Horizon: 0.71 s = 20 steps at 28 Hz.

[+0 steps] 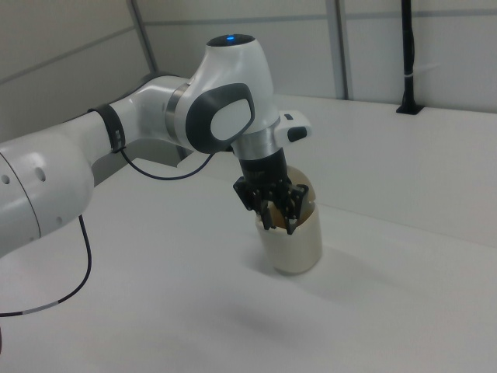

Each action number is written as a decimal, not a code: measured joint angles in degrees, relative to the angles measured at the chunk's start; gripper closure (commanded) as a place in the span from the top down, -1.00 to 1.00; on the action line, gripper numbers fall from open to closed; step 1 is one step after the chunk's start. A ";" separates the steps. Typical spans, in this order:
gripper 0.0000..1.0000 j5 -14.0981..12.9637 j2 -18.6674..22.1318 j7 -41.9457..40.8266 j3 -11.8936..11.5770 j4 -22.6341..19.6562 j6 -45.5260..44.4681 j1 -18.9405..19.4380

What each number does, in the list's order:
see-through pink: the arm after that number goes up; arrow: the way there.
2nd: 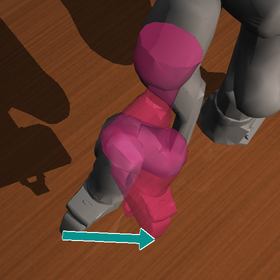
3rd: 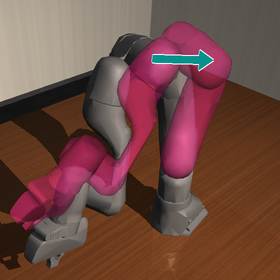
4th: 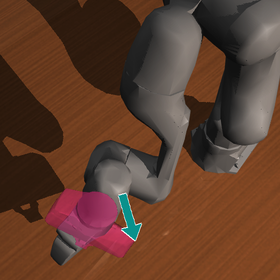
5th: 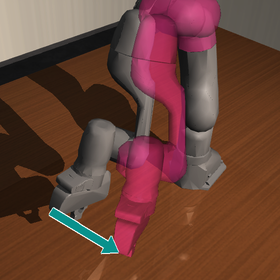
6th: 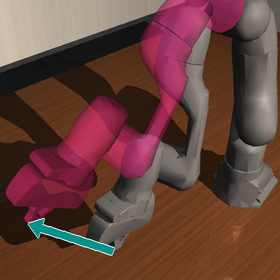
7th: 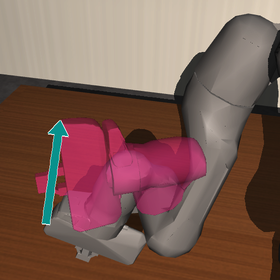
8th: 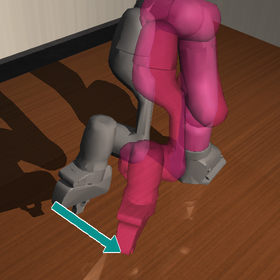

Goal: Open the trash can

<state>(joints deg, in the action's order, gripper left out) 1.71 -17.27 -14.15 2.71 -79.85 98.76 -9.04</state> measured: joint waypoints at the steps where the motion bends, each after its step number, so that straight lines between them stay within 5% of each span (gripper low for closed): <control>1: 1.00 0.04 0.00 0.00 0.00 -0.01 -0.57 0.00; 20: 1.00 1.81 0.01 -0.20 0.00 -0.37 -1.73 0.04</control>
<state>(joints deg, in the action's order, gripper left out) 3.51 -17.26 -14.35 2.71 -80.22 97.03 -9.01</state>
